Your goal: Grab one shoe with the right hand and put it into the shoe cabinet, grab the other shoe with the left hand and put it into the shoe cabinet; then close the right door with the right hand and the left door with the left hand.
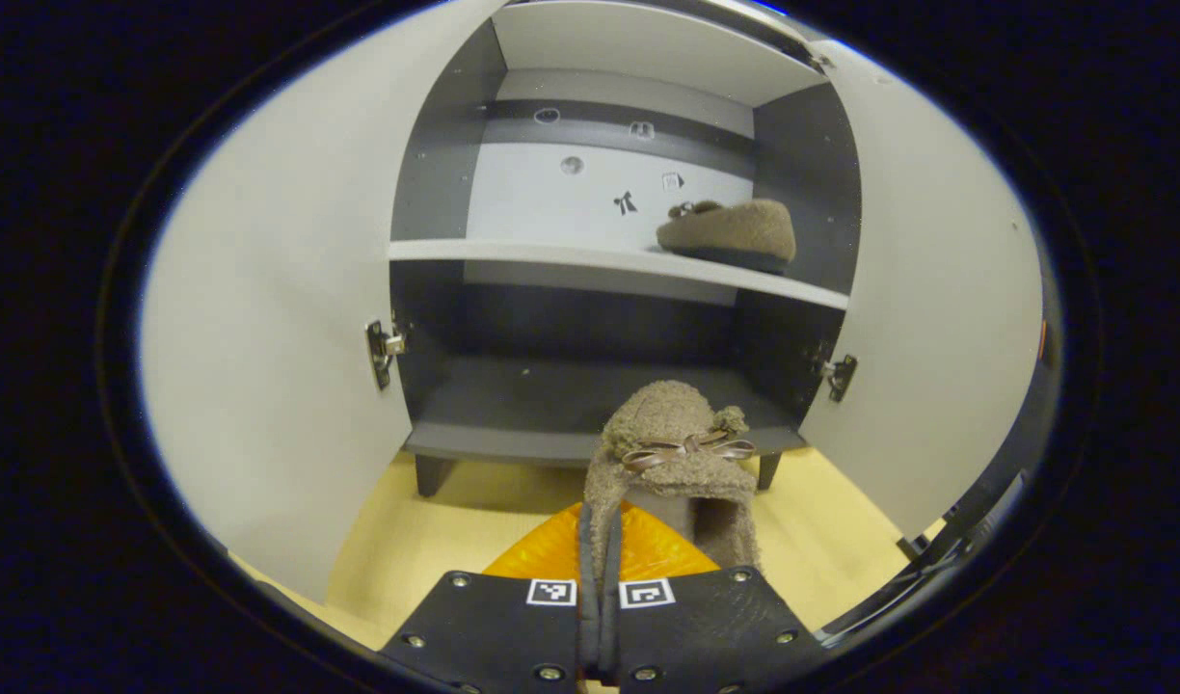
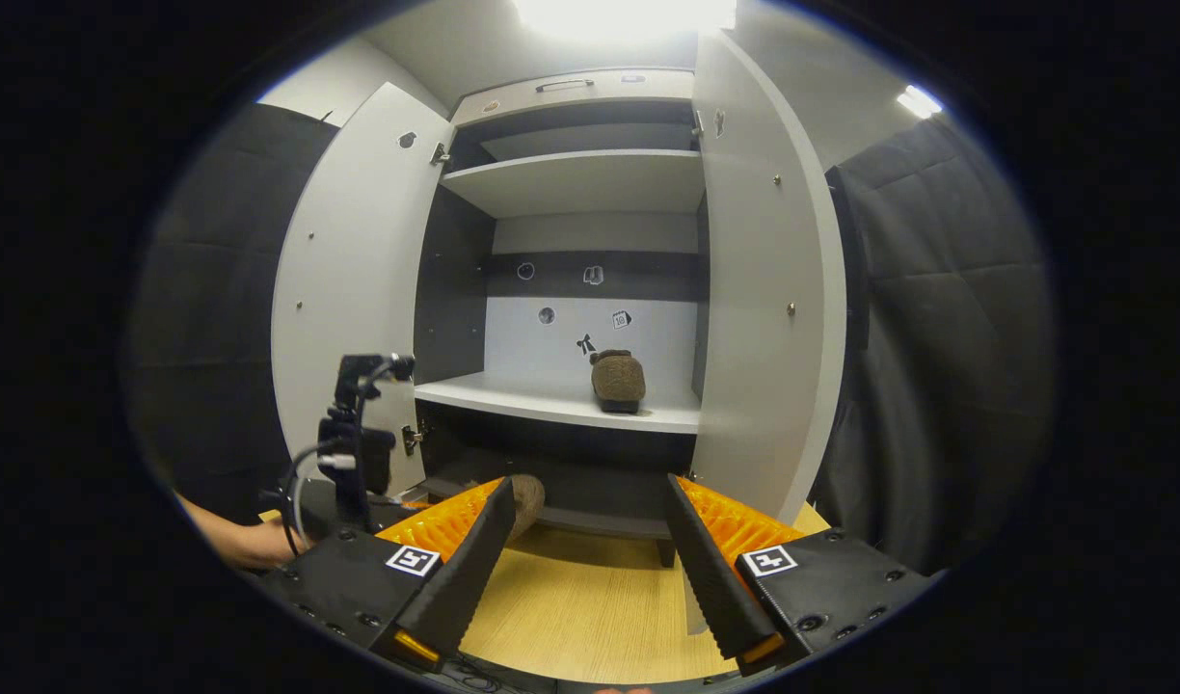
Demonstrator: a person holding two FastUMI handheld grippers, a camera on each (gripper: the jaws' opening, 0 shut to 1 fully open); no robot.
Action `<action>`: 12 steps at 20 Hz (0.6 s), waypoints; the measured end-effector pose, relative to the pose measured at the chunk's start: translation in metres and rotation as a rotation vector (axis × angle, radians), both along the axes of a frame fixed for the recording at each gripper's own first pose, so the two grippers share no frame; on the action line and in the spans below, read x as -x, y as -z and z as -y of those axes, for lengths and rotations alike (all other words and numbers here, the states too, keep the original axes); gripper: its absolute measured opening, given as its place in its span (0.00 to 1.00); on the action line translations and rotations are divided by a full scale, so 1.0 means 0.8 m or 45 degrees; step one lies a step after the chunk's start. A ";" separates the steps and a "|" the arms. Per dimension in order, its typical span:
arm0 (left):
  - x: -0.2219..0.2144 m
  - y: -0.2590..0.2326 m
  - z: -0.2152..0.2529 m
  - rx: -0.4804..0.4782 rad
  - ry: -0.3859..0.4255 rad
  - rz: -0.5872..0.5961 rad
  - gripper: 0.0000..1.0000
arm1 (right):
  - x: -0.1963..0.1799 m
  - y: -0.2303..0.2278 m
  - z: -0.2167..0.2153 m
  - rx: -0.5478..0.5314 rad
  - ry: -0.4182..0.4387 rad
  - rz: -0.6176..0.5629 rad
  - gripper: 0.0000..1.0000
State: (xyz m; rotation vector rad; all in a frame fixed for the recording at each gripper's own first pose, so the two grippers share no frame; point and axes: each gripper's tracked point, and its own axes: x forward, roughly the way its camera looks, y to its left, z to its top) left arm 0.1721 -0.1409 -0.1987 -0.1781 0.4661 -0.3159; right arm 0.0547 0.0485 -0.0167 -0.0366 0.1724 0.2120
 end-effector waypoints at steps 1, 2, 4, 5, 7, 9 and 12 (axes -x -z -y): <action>-0.002 -0.006 -0.001 0.022 -0.007 0.027 0.01 | 0.002 0.000 0.002 -0.006 0.001 0.002 0.98; -0.007 -0.019 -0.002 0.040 -0.015 0.056 0.01 | 0.003 -0.002 0.004 -0.009 0.003 0.004 0.98; -0.020 -0.047 -0.006 0.064 -0.038 0.118 0.01 | 0.006 -0.005 0.008 -0.009 0.009 0.011 0.98; -0.022 -0.059 -0.009 0.075 -0.050 0.149 0.01 | 0.008 -0.006 0.012 -0.007 0.013 0.016 0.98; -0.037 -0.091 -0.013 0.095 -0.065 0.207 0.01 | 0.012 -0.009 0.017 -0.006 0.021 0.026 0.98; -0.054 -0.117 -0.016 0.103 -0.086 0.239 0.01 | 0.015 -0.011 0.023 -0.006 0.034 0.032 0.98; -0.079 -0.137 -0.023 0.114 -0.126 0.263 0.01 | 0.018 -0.011 0.031 -0.007 0.056 0.035 0.97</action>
